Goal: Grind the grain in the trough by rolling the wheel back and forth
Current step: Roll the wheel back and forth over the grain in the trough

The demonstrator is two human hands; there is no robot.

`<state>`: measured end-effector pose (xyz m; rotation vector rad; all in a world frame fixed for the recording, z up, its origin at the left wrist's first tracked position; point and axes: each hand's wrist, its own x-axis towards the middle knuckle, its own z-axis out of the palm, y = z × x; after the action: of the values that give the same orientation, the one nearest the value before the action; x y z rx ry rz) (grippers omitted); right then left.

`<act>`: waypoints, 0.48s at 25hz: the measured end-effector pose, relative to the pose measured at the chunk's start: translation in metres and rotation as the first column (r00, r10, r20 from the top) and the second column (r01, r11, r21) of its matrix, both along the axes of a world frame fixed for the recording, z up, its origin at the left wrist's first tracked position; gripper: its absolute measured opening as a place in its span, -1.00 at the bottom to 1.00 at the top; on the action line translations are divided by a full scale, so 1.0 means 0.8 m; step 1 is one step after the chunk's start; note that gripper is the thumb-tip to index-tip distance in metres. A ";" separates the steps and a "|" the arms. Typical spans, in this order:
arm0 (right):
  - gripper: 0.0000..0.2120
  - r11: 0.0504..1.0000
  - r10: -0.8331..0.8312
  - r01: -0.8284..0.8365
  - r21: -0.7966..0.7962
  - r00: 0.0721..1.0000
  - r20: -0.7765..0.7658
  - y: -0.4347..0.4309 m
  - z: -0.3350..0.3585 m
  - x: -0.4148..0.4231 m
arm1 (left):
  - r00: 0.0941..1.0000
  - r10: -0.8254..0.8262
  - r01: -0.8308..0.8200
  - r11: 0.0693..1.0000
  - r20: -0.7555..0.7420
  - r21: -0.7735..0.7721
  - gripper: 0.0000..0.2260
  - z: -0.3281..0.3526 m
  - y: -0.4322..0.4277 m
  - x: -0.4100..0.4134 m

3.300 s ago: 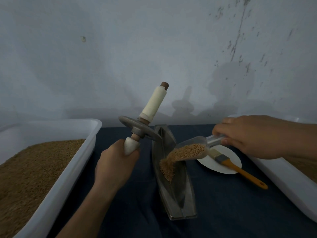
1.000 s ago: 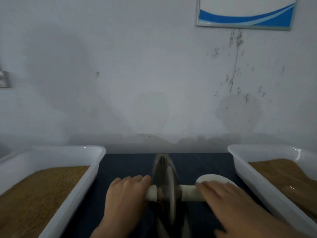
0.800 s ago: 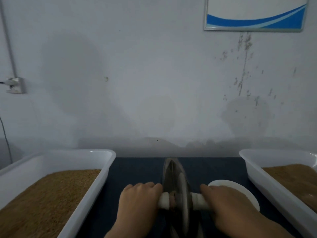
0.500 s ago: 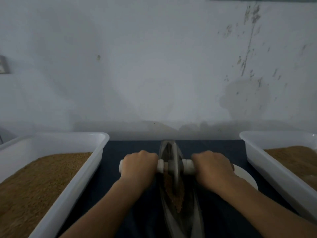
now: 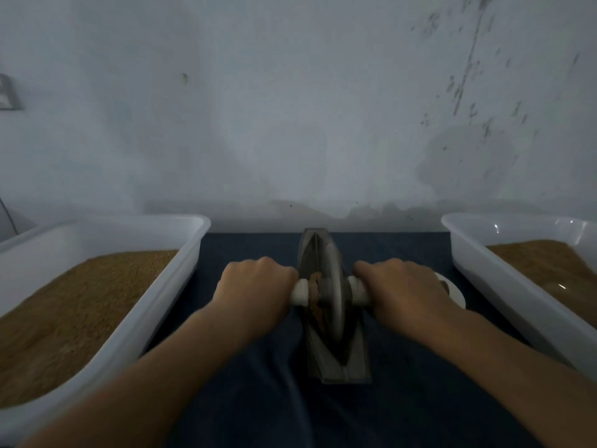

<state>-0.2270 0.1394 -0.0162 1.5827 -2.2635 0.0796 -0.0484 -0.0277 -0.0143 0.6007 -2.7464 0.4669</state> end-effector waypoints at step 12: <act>-0.72 0.993 -0.115 0.115 -0.012 0.993 -0.023 -0.044 -0.008 -0.041 | 0.997 0.070 -0.071 0.997 0.026 0.037 -0.91 -0.010 -0.048 -0.054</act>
<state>-0.2596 0.1042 -0.0226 1.4370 -2.3267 0.0428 -0.0913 -0.0657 -0.0224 0.7085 -2.7707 0.4421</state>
